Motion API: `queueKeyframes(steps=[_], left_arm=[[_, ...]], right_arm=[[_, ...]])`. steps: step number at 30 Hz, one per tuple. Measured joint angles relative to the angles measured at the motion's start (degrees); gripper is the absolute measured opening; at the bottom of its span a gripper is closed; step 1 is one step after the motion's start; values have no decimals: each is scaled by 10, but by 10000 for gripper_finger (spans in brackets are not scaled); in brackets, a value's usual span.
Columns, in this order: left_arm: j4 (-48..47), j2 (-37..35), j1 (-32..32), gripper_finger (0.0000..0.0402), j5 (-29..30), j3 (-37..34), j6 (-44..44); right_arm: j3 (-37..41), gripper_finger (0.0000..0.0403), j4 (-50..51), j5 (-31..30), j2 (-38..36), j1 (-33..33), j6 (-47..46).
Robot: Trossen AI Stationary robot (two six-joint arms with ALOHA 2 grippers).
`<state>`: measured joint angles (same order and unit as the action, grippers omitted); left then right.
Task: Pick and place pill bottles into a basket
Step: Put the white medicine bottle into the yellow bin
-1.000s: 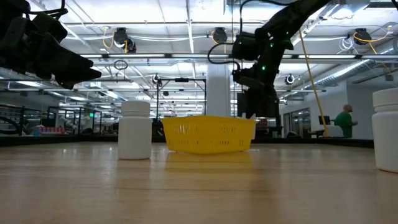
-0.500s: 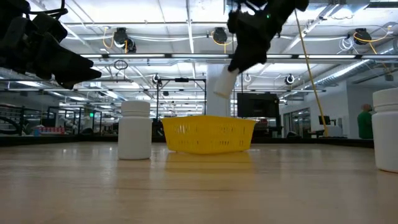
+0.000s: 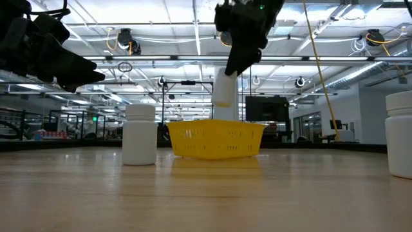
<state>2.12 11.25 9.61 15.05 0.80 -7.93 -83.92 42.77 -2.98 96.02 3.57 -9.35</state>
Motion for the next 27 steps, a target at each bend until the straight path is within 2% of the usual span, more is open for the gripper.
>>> queueKeyframes(steps=[9, 15, 27], left_arm=[[0, 0, 0, 234, 0, 0, 0], [0, 0, 0, 234, 0, 0, 0], [0, 0, 0, 234, -1, 0, 0]], right_arm=[[-1, 140, 1, 5, 61, 2, 24], [-1, 140, -14, 33, 92, 2, 30], [-3, 140, -24, 32, 135, 2, 56]])
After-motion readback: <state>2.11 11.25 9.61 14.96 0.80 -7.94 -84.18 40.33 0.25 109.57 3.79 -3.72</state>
